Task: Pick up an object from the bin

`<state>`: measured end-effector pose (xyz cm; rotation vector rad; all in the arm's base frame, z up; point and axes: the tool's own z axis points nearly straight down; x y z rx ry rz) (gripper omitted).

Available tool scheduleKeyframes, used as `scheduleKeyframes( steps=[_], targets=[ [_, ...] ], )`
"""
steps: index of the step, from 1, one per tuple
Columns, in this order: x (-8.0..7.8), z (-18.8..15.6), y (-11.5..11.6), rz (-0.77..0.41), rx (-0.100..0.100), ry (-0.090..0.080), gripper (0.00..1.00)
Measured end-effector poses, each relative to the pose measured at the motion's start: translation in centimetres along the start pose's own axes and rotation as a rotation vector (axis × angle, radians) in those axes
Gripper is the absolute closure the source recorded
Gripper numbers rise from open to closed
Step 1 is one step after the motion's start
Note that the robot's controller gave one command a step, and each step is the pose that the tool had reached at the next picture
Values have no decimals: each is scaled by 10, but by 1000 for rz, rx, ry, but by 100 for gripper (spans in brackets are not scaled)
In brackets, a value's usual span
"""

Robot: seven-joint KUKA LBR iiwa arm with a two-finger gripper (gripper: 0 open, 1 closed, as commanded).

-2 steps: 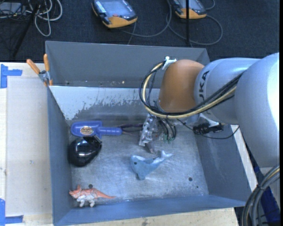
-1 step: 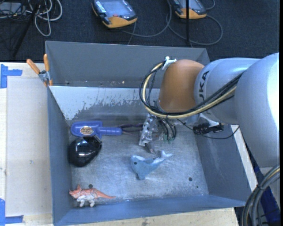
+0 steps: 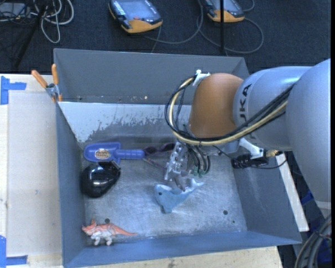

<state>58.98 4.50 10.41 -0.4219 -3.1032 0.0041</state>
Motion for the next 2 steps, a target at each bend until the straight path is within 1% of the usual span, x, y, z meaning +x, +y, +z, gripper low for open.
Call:
scheduleKeyframes(
  steps=[1,2],
  targets=[
    [-1,-37,4,26,-5,-9,100],
    [5,-50,6,15,-3,-8,100]
  ],
)
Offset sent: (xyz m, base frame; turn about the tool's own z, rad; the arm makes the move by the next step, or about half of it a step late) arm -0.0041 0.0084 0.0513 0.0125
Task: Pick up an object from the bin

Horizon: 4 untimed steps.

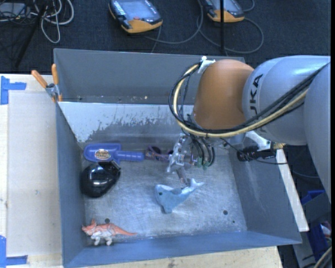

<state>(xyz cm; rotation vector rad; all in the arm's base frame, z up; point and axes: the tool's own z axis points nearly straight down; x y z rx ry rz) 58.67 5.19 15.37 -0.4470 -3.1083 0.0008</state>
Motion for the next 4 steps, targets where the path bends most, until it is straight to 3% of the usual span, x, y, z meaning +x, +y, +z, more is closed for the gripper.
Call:
scheduleKeyframes(
  steps=[1,2,3,4],
  targets=[
    [37,-117,-39,93,0,-1,100],
    [37,-117,-39,93,0,-1,100],
    [36,4,-39,69,3,9,0],
    [34,-1,-39,70,0,1,0]
  ],
)
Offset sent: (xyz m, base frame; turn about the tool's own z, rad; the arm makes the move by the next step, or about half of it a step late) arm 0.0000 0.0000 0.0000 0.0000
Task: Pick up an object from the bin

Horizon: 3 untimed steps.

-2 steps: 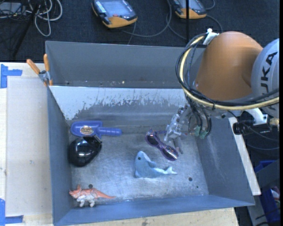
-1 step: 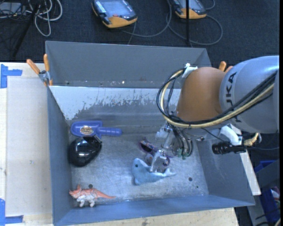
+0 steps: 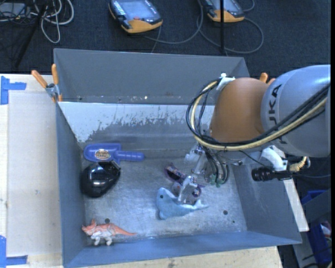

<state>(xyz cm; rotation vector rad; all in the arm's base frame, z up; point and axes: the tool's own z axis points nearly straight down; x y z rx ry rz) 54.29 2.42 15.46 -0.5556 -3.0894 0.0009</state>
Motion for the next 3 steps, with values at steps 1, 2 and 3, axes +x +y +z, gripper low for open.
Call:
scheduleKeyframes(
  steps=[1,2,3],
  targets=[
    [-4,74,-34,312,-15,-23,100],
    [-4,74,-34,315,-15,-23,100],
    [-4,74,-34,315,-16,-22,100]
  ],
)
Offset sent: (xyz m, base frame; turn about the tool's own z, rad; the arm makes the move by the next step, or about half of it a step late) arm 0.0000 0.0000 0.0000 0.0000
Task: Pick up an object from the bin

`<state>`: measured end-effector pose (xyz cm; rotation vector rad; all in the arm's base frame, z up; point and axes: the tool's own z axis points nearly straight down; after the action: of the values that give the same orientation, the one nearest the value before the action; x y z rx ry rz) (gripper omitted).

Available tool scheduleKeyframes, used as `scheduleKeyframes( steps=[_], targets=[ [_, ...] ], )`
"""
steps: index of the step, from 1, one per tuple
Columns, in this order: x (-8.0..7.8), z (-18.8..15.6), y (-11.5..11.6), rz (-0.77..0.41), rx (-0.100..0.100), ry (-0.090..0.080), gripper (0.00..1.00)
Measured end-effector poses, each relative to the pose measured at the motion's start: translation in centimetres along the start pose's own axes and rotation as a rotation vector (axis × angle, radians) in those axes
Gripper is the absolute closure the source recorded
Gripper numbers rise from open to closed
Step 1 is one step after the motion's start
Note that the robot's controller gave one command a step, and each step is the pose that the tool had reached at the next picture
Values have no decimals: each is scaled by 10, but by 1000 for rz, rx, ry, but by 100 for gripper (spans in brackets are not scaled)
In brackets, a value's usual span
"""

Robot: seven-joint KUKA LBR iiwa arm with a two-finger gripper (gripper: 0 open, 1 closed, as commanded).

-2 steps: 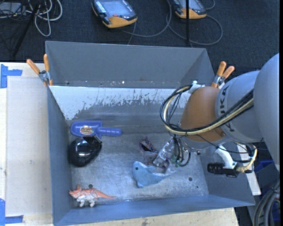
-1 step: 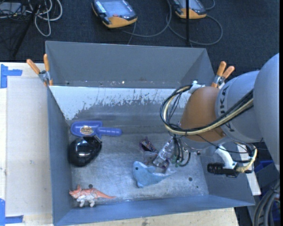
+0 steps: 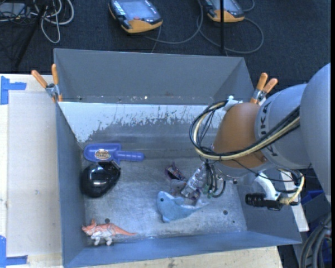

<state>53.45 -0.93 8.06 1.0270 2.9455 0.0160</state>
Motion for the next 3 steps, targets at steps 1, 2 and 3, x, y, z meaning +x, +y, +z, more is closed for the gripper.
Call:
scheduleKeyframes(
  steps=[1,2,3],
  targets=[
    [0,-142,11,-5,17,16,100],
    [1,-142,11,-7,18,17,0],
    [1,-142,11,-7,18,17,0]
  ],
)
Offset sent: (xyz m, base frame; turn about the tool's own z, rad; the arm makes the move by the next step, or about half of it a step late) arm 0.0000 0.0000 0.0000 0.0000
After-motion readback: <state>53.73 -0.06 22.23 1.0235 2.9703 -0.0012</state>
